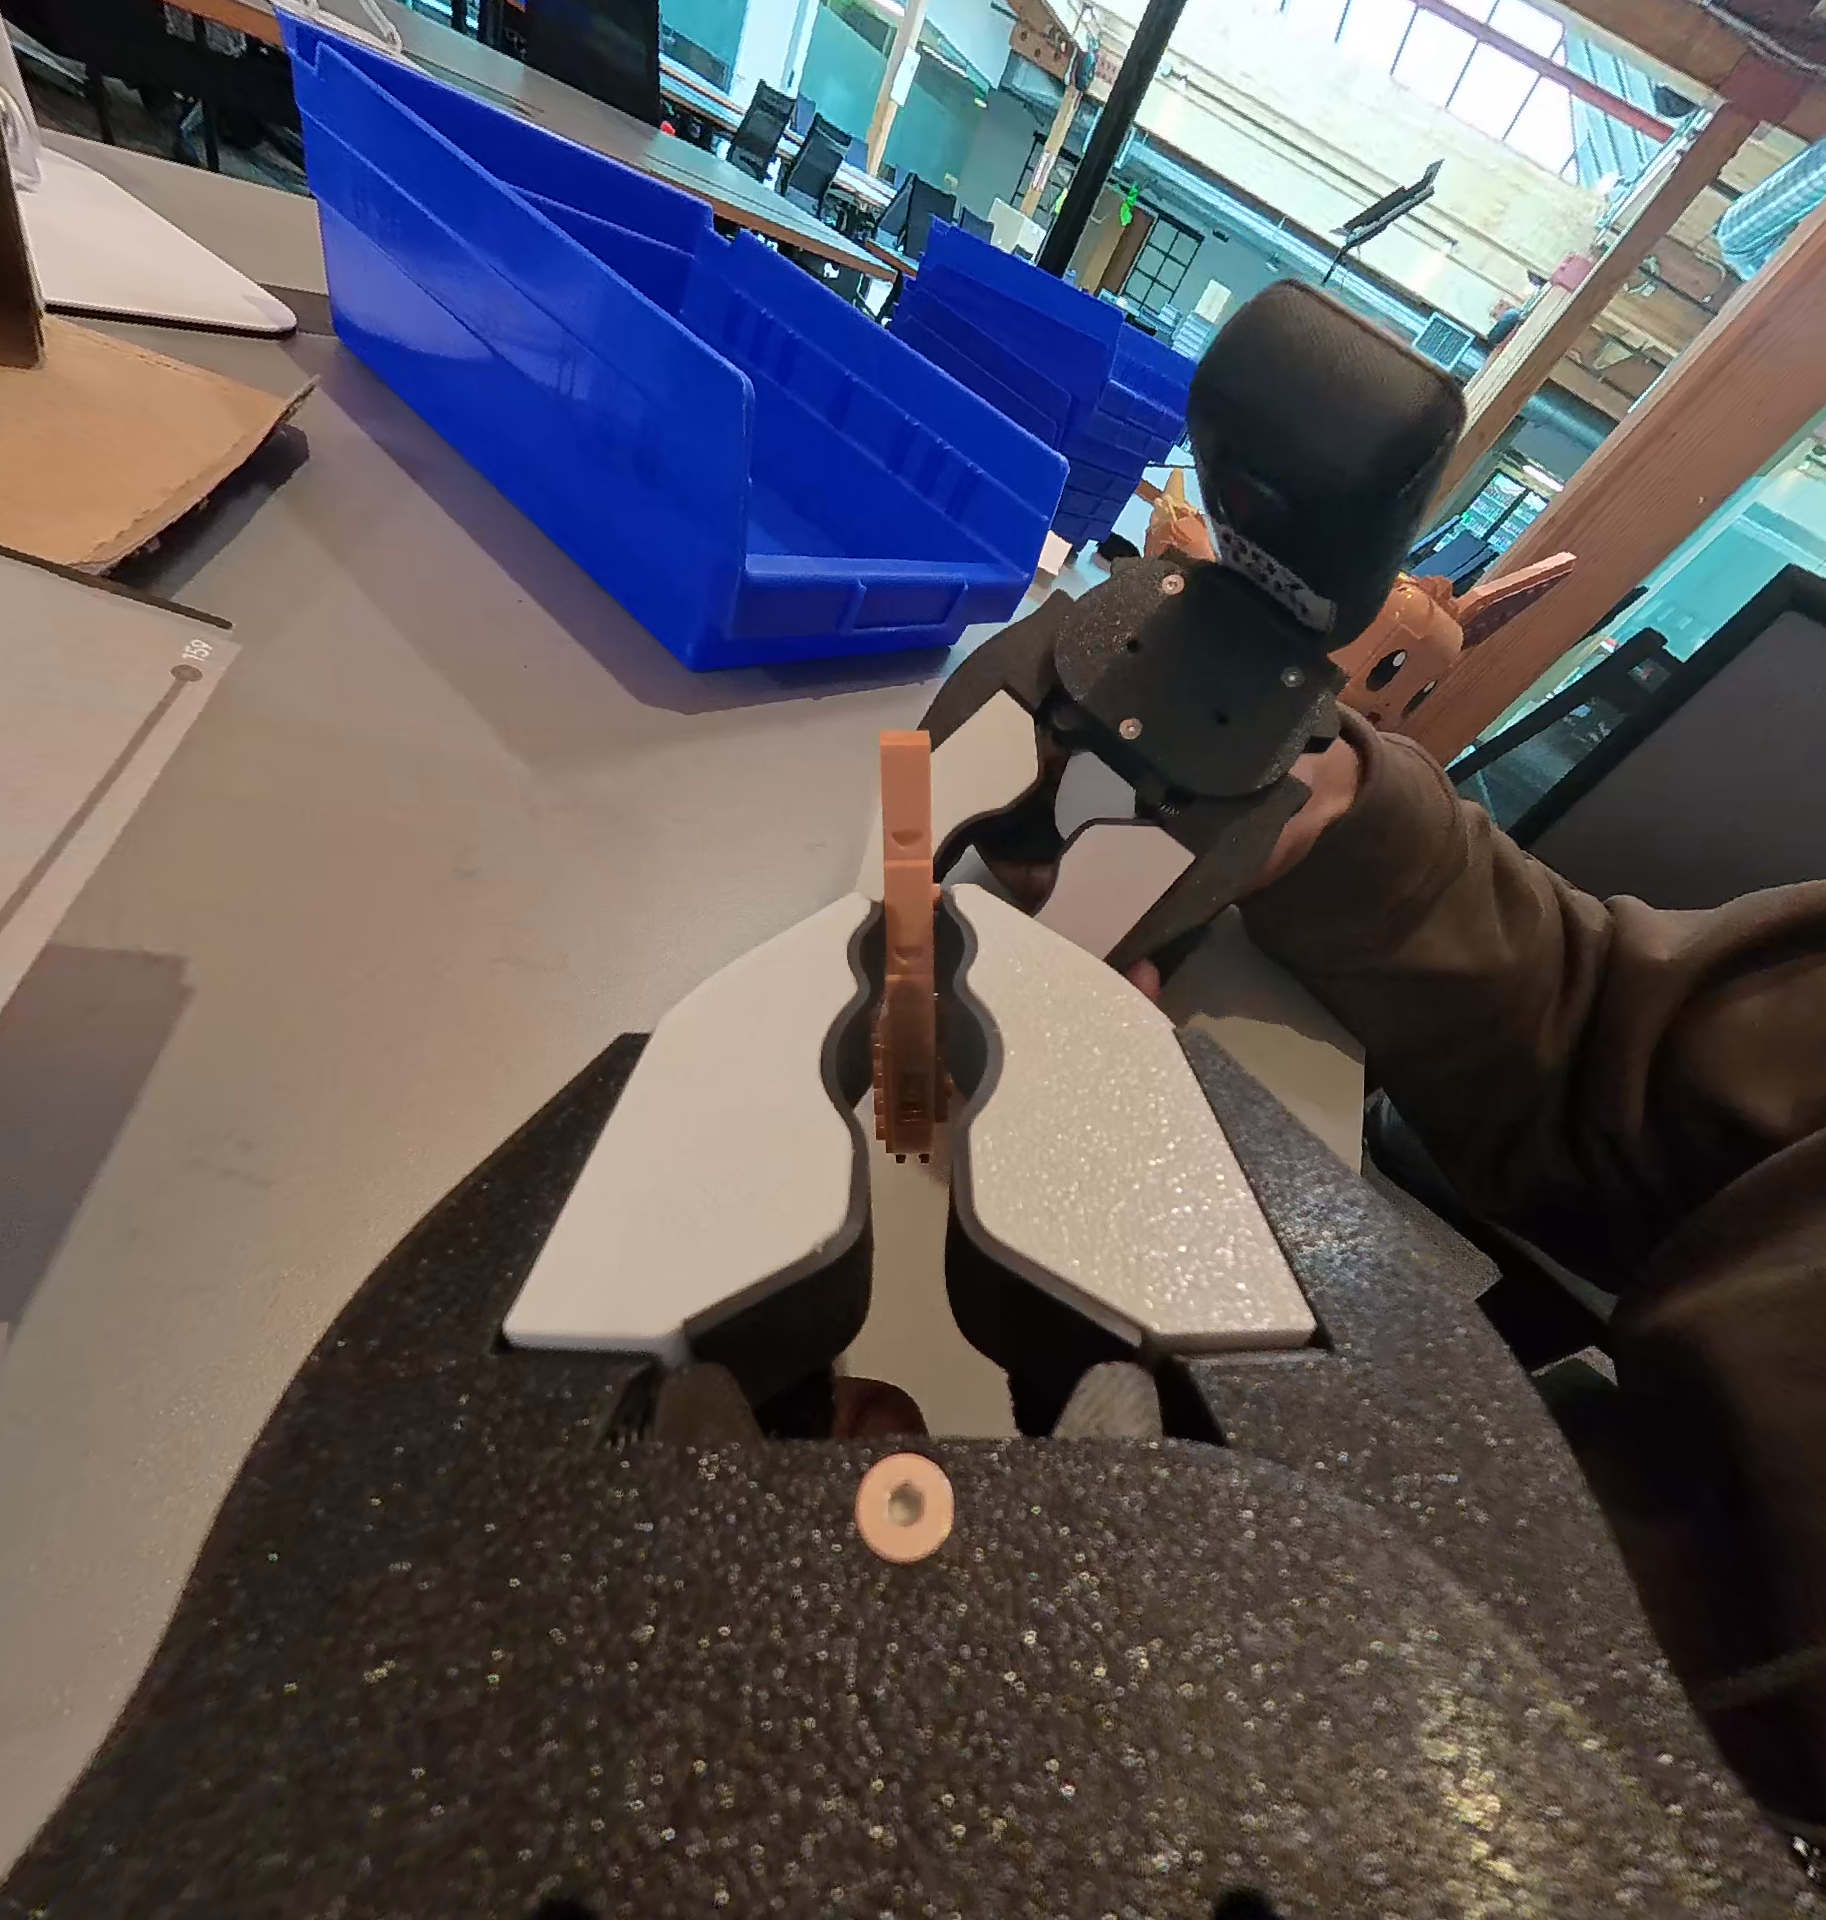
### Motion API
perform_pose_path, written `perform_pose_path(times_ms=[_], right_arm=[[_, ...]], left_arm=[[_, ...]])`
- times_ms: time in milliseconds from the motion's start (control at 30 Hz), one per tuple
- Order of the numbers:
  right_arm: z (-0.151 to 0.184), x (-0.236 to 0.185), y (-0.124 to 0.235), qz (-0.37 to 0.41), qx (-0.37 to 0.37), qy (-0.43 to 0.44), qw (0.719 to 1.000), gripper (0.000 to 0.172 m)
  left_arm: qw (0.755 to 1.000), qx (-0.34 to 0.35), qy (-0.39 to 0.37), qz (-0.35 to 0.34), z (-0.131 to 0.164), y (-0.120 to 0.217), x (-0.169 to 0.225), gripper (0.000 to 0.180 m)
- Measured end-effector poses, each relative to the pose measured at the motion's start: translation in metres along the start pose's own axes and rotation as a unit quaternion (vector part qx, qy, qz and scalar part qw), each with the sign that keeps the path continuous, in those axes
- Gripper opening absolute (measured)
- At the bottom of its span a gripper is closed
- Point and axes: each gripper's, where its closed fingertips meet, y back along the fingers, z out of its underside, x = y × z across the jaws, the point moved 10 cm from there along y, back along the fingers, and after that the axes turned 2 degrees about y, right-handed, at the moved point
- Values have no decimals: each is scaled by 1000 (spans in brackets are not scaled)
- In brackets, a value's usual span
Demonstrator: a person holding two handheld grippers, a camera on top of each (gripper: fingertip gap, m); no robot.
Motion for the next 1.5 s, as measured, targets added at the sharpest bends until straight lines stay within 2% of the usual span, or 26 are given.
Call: perform_pose_path(times_ms=[100,167,433,567,633,700,800,1067,1500], right_arm=[[-1,-2,-1,3,-5,12,1000,21],[-2,-5,-2,3,-8,23,1000,9],[-3,1,4,17,8,8,1000,9],[-4,28,52,92,136,-55,985,9],[3,44,82,160,198,-97,962,9],[15,60,104,250,217,-133,934,9],[30,75,118,333,215,-173,902,9],[39,101,105,415,115,-192,882,9],[41,114,103,416,85,-208,881,9]], left_arm=[[1000,1,0,-1,0,0,0,10],[1000,2,0,-1,0,0,0,10],[1000,8,1,-3,-1,1,0,9],[1000,12,2,-1,-1,2,0,10],[1000,13,2,0,-1,2,0,10],[1000,12,1,0,-1,2,0,10],[1000,11,1,-1,-1,2,0,10],[1000,7,-1,-4,-1,1,0,10],[1000,6,-1,-2,-1,0,0,10]])
